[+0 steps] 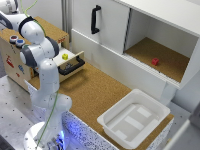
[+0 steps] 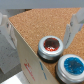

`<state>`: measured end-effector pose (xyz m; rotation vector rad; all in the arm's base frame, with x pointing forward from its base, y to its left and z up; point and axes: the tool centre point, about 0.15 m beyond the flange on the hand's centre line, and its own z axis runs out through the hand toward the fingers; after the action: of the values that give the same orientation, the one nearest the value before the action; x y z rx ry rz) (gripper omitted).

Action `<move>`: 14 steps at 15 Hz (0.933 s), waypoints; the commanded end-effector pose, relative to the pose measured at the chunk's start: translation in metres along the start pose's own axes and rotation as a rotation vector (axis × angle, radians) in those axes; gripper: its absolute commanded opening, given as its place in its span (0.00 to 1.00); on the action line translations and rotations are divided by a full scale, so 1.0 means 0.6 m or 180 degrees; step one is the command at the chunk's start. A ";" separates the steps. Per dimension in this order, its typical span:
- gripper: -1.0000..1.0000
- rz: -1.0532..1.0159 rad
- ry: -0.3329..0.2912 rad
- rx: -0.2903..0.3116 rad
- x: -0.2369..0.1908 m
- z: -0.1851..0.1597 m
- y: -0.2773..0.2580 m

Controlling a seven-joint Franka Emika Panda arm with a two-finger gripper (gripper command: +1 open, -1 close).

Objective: Turn on the red led light

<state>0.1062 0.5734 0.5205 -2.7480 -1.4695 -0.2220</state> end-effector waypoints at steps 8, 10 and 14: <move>0.00 -0.0082 -0.0629 -0.0318 0.136 0.036 -0.005; 0.00 -0.0108 -0.0623 -0.0255 0.139 0.052 -0.005; 0.00 -0.0098 -0.0591 -0.0267 0.142 0.071 0.012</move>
<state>0.1344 0.5969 0.4905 -2.7313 -1.4858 -0.2201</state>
